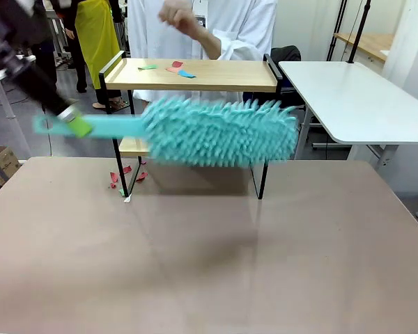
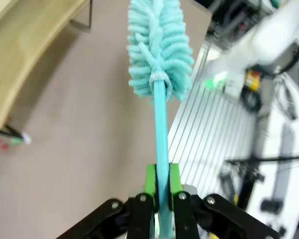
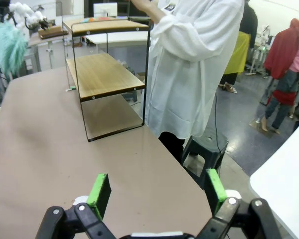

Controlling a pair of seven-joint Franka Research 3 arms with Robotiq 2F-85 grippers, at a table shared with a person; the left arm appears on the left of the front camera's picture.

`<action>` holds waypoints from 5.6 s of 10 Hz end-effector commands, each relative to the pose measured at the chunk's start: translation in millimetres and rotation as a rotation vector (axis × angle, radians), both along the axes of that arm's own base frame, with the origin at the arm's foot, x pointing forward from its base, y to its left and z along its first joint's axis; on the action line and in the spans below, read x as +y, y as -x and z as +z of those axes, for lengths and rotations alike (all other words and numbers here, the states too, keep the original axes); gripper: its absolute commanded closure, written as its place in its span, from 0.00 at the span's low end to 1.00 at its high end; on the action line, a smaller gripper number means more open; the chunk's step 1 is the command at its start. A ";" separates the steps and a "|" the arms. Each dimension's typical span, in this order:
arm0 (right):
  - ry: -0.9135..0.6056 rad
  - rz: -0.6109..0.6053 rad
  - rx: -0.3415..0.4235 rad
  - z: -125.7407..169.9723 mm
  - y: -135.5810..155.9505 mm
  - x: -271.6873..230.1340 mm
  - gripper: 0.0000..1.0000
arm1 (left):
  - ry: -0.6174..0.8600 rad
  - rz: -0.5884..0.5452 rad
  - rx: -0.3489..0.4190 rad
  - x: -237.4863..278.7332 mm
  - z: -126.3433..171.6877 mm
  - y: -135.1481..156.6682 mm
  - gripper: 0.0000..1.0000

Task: Clean the shelf.
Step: Clean the specific section of the Shelf indicated by the human with the Duster.

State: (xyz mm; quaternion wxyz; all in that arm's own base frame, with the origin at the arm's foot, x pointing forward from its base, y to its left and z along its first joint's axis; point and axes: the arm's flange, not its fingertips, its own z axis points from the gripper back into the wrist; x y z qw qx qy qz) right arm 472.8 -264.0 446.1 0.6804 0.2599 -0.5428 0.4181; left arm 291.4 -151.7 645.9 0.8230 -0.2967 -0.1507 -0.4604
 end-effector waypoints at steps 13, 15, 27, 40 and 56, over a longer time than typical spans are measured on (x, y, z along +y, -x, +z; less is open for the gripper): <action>0.004 -0.002 -0.005 2.7 -0.7 0.8 0.00 | -0.216 0.745 -0.263 -234.4 103.4 -38.5 0.87; 0.004 -0.002 -0.005 2.7 -0.7 0.8 0.00 | -0.215 0.765 -0.259 -257.5 85.8 -43.0 0.87; 0.004 -0.002 -0.005 2.7 -0.7 0.8 0.00 | -0.256 0.837 -0.226 -291.6 32.3 -45.3 0.87; 0.004 -0.002 -0.005 2.7 -0.7 0.8 0.00 | -0.690 1.319 -0.442 -85.2 17.7 -47.5 0.87; 0.004 -0.002 -0.005 2.7 -0.7 0.8 0.00 | -0.133 0.591 -0.374 13.6 73.7 20.7 0.87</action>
